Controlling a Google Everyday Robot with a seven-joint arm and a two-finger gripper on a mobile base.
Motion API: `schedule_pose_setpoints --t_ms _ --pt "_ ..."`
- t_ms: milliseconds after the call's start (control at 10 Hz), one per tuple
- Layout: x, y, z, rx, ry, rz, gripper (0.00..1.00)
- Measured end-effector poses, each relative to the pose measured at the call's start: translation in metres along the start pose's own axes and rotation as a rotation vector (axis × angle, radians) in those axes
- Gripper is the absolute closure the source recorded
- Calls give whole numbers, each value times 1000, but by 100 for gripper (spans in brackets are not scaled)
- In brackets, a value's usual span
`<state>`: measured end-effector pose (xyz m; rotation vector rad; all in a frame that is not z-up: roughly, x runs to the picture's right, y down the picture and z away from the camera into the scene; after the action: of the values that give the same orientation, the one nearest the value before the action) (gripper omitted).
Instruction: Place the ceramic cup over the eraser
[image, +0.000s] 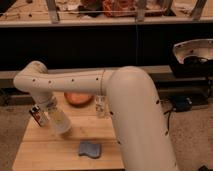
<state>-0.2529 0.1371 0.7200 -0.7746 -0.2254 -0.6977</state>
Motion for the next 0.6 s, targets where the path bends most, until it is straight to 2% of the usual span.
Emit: schedule_pose_setpoints --t_ms 100,200,300,400,600 --pt "0 0 0 3 1 -2 38" --pt "-1 -2 -4 32 1 -16 49" --pt "1 -2 -9 78 3 -22 59" --pt "6 0 -10 98 -1 -18 69" --pt "10 -1 -4 107 -10 -39 84"
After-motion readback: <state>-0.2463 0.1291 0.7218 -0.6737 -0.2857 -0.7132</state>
